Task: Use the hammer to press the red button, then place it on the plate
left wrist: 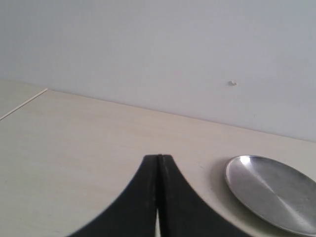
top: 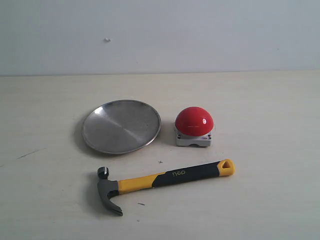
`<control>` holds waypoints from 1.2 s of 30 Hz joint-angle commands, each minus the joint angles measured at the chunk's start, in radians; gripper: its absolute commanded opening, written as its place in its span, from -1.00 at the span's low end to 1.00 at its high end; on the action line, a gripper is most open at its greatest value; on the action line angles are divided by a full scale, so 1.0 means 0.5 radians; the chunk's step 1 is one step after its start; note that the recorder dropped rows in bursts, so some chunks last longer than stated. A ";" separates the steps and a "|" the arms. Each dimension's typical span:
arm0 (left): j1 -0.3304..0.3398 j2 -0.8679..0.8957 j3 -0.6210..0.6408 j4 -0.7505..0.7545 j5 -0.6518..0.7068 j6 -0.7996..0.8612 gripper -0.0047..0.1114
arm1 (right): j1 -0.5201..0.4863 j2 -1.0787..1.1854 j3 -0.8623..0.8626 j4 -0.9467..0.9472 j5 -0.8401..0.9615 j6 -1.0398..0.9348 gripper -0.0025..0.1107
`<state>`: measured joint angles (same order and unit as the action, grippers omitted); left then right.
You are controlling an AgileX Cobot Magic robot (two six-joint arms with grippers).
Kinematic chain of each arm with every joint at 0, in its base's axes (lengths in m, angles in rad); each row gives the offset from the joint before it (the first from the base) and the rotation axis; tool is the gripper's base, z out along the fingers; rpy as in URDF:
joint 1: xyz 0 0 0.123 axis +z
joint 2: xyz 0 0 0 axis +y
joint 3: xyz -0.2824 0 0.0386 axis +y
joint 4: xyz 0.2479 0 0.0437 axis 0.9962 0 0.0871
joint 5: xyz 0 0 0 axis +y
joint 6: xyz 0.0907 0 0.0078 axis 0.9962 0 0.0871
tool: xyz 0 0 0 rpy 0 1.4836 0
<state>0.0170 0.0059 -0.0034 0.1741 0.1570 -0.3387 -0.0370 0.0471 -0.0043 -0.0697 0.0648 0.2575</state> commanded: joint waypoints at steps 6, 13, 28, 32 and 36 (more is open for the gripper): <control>0.004 -0.012 0.007 -0.008 -0.004 -0.018 -0.92 | -0.013 -0.007 0.009 -0.017 -0.002 0.001 -0.96; 0.004 -0.012 0.007 -0.008 -0.004 -0.018 -0.92 | -0.013 -0.007 0.009 -0.017 -0.002 0.001 -0.96; 0.004 -0.012 0.007 -0.008 -0.004 -0.018 -0.92 | -0.013 -0.007 0.009 -0.017 -0.002 0.001 -0.96; 0.004 -0.012 0.007 -0.008 -0.004 -0.018 -0.92 | -0.013 -0.007 0.009 -0.017 -0.002 0.001 -0.96; 0.004 -0.012 0.007 -0.008 -0.004 -0.018 -0.92 | -0.013 -0.007 0.009 -0.016 -0.030 0.001 -0.96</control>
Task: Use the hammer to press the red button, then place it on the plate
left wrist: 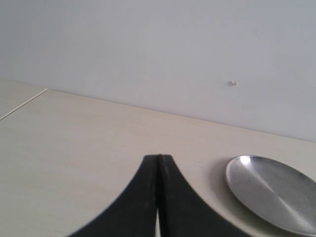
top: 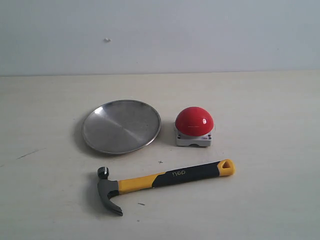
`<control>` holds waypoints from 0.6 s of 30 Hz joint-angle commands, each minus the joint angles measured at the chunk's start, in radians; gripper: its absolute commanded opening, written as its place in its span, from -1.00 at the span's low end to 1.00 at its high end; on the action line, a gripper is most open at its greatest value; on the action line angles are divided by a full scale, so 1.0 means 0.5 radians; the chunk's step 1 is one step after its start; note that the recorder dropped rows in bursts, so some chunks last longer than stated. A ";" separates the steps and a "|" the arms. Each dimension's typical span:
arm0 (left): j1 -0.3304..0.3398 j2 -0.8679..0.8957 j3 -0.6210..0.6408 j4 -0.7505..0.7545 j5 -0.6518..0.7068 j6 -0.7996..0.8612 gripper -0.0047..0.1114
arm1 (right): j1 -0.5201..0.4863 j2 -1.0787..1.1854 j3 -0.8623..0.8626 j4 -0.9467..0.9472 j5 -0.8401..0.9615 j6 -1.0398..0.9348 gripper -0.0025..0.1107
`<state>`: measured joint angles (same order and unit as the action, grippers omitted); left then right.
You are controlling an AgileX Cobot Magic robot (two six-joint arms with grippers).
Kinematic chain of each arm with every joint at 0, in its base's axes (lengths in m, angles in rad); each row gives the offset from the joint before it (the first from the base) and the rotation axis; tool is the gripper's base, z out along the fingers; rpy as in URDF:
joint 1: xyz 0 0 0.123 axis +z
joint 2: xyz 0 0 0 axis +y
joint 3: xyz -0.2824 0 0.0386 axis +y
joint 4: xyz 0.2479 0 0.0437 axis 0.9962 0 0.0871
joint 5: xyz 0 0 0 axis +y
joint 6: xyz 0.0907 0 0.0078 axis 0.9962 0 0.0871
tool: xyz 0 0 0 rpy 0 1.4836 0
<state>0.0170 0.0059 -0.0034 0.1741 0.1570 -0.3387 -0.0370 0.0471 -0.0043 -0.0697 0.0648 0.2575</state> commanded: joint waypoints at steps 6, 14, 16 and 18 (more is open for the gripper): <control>0.004 -0.012 0.007 -0.008 -0.004 -0.018 -0.92 | -0.013 -0.007 0.009 -0.013 -0.025 0.040 -0.96; 0.004 -0.012 0.007 -0.008 -0.004 -0.018 -0.92 | -0.013 -0.007 0.009 0.108 -0.197 0.243 -0.96; 0.004 -0.012 0.007 -0.008 -0.004 -0.018 -0.92 | -0.013 -0.007 0.009 0.108 -0.270 0.243 -0.96; 0.004 -0.012 0.007 -0.008 -0.004 -0.018 -0.92 | -0.013 -0.007 0.009 0.108 -0.397 0.247 -0.96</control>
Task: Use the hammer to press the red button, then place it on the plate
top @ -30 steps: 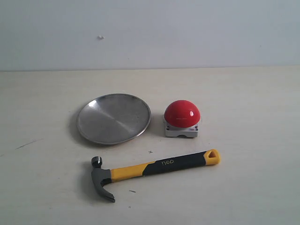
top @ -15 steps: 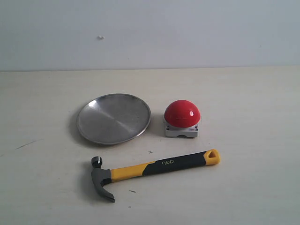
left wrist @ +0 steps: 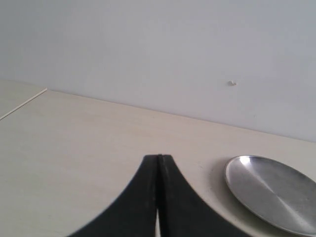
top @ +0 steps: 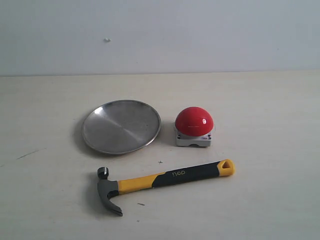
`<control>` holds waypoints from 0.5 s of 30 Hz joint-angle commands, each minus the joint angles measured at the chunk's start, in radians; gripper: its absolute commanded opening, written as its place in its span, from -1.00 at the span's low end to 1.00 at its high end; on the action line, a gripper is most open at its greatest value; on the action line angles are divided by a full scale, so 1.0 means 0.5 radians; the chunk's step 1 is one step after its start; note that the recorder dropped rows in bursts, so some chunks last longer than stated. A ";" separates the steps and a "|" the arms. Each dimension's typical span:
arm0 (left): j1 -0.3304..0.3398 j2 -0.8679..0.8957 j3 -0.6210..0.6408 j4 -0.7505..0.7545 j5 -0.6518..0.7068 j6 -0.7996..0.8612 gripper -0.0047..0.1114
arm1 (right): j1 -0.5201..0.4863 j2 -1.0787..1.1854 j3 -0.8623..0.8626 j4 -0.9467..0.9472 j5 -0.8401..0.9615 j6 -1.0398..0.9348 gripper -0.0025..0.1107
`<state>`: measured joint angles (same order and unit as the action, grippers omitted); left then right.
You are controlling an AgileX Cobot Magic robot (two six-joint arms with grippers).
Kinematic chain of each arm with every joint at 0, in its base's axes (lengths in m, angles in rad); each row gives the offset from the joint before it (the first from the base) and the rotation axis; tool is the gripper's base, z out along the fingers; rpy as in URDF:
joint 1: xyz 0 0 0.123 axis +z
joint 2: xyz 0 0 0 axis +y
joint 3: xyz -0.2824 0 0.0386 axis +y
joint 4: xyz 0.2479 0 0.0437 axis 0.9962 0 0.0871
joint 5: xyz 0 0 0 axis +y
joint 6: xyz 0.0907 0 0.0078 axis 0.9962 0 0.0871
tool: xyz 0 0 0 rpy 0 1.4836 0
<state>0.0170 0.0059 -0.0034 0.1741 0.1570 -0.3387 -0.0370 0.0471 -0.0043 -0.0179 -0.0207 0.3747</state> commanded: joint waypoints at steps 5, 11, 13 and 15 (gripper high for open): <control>0.004 -0.012 0.007 -0.008 -0.004 -0.018 -0.92 | -0.013 0.005 0.009 0.004 -0.585 0.188 -0.96; 0.004 -0.012 0.007 -0.008 -0.004 -0.018 -0.92 | -0.013 0.141 -0.089 -0.070 -0.623 0.226 -0.96; 0.004 -0.012 0.007 -0.008 -0.004 -0.018 -0.92 | -0.013 0.237 -0.233 -0.146 -0.475 0.203 -0.96; 0.004 -0.012 0.007 -0.008 -0.004 -0.018 -0.92 | -0.013 0.362 -0.369 -0.223 -0.359 0.194 -0.96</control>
<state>0.0170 0.0059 -0.0034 0.1741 0.1570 -0.3387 -0.0370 0.1572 -0.1013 -0.0683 -0.2747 0.4853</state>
